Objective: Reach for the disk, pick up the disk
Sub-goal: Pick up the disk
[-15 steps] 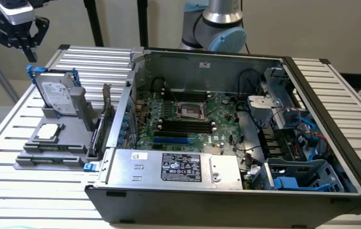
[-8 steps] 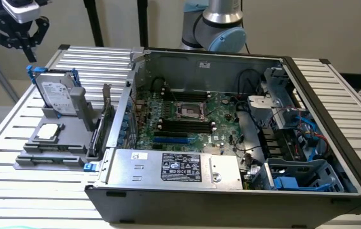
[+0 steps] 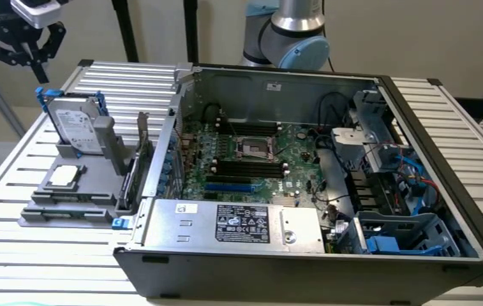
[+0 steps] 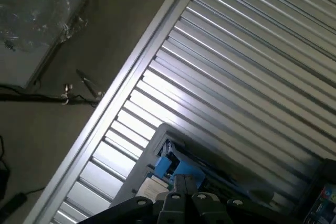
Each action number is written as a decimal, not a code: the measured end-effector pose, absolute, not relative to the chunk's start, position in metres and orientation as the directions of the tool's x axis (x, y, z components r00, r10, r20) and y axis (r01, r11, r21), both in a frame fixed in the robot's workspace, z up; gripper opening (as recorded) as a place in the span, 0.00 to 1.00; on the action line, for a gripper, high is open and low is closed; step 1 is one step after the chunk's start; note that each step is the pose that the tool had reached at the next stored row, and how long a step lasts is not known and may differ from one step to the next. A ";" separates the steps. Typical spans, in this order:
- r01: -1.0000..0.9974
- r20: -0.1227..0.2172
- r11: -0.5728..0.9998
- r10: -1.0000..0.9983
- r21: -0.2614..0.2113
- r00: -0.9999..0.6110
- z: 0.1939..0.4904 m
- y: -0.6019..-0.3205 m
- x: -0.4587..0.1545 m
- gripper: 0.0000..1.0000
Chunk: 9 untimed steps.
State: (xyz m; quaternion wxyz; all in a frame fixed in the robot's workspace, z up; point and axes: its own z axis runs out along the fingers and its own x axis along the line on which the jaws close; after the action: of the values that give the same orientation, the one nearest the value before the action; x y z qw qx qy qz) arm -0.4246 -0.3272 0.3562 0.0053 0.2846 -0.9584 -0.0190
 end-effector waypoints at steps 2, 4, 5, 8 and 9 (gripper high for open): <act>-0.576 -0.001 0.817 -0.576 0.039 -0.817 0.356 -0.327 -0.425 0.11; -0.604 -0.001 0.796 -0.605 0.039 -0.797 0.356 -0.327 -0.425 0.11; -0.618 -0.001 0.785 -0.619 0.039 -0.786 0.356 -0.327 -0.425 0.11; -0.661 -0.001 0.749 -0.662 0.039 -0.750 0.356 -0.327 -0.425 0.11; -0.674 -0.001 0.737 -0.675 0.039 -0.738 0.356 -0.327 -0.425 0.11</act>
State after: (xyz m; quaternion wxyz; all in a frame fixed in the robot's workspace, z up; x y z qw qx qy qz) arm -0.4246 -0.3272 0.3565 0.0068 0.3619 -0.9320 -0.0185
